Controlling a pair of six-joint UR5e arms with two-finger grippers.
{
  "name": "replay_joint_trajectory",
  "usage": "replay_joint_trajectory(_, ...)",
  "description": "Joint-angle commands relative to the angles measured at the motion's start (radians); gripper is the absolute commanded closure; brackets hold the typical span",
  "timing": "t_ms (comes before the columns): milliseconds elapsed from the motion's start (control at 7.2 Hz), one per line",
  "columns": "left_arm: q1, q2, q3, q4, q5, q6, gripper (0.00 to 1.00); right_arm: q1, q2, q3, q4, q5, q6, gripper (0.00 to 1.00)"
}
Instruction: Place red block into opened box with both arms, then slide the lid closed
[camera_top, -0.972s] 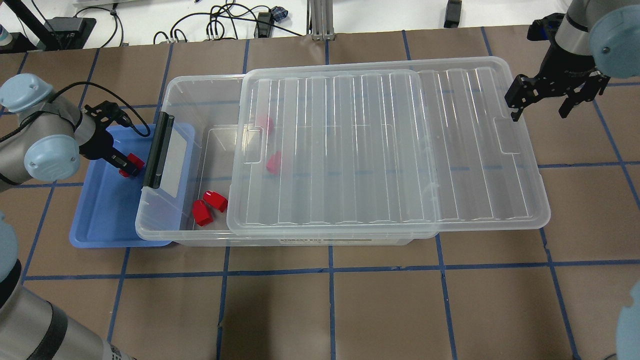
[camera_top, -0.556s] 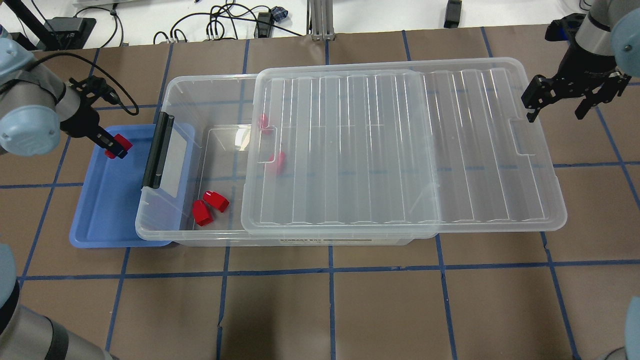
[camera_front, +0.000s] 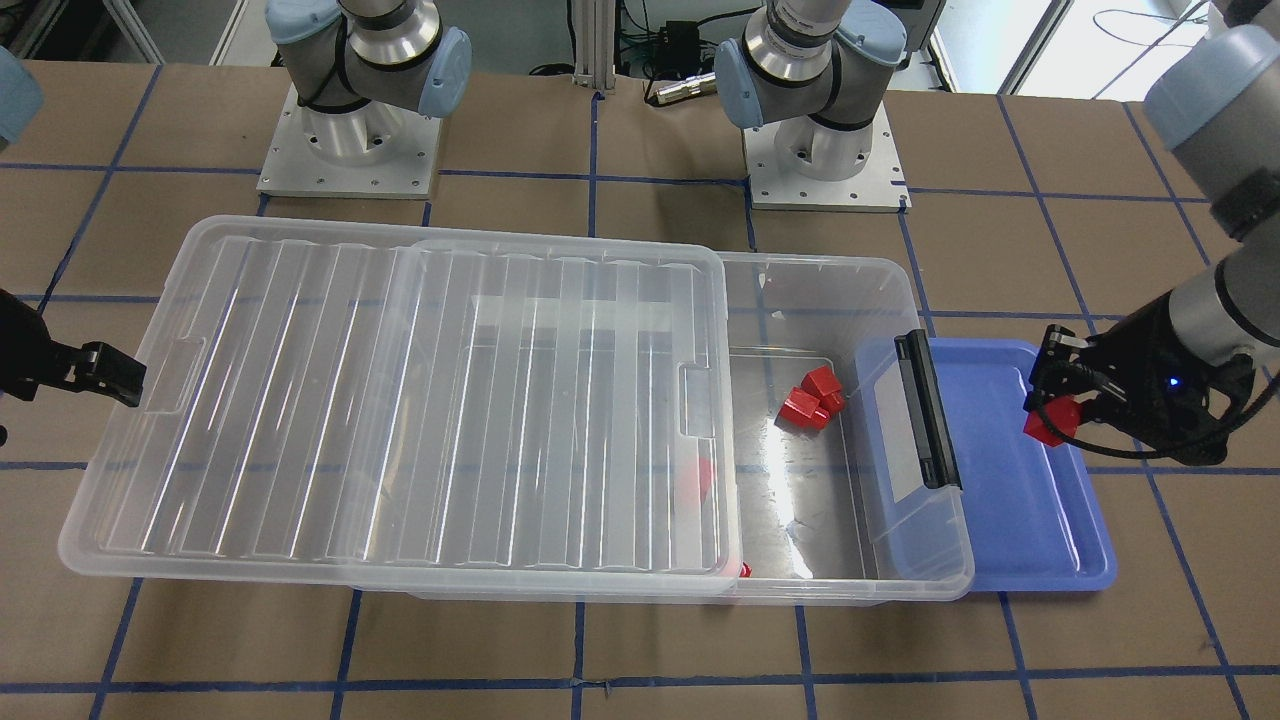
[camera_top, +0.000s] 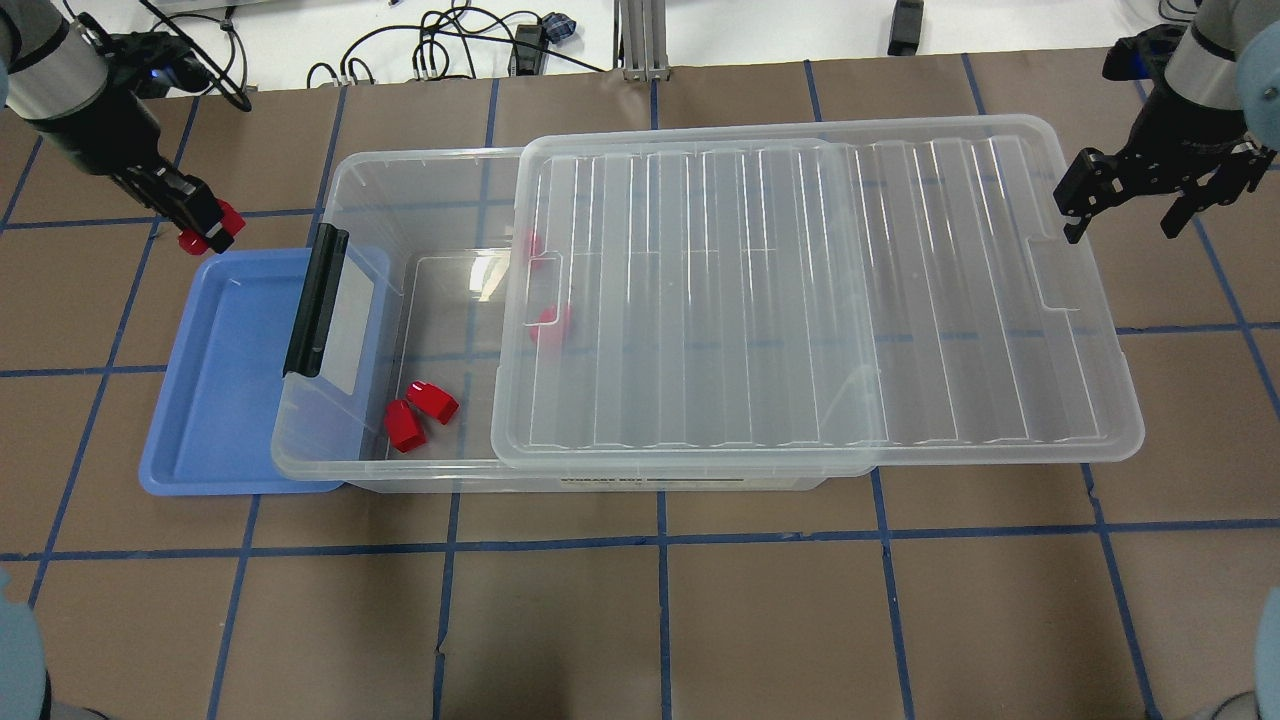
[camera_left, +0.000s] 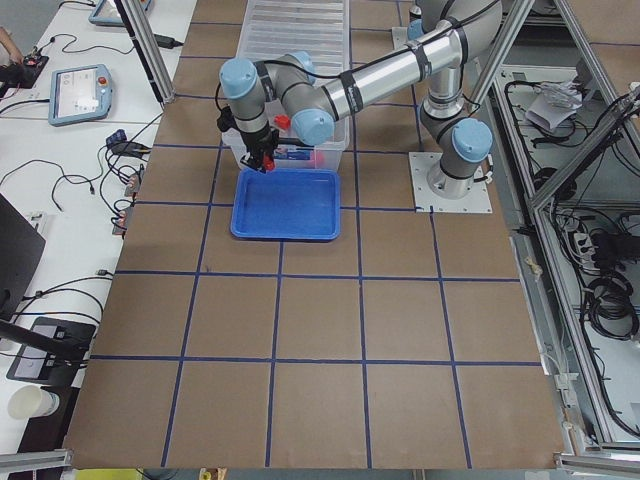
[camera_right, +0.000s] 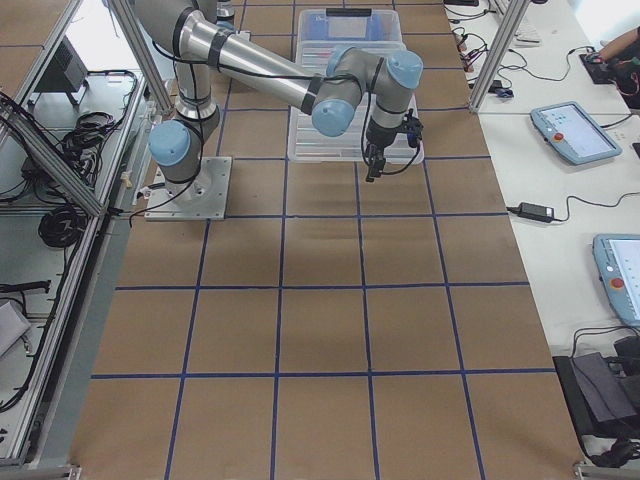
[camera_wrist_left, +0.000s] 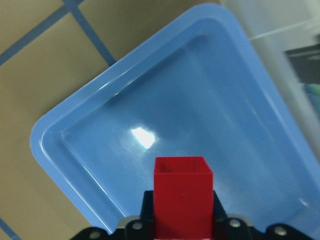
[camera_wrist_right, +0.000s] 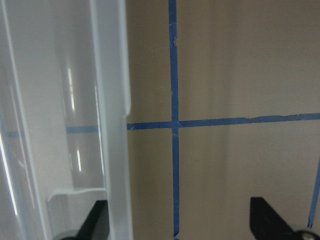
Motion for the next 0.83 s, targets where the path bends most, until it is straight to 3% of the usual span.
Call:
replay_joint_trajectory(0,-0.143,0.04,0.014,-0.054,-0.003,-0.263,1.0,-0.006,-0.002,0.002,0.002,-0.002,0.0,0.0)
replay_joint_trajectory(278,-0.249,0.037,-0.019,-0.011,-0.006,-0.489,1.0,-0.006,-0.02,-0.001,0.004,0.016,0.001,0.0)
replay_joint_trajectory(694,-0.262,0.003,-0.203,0.281,-0.017,-0.639,1.0,0.012,-0.123,-0.001,0.06,0.03,0.017,0.0)
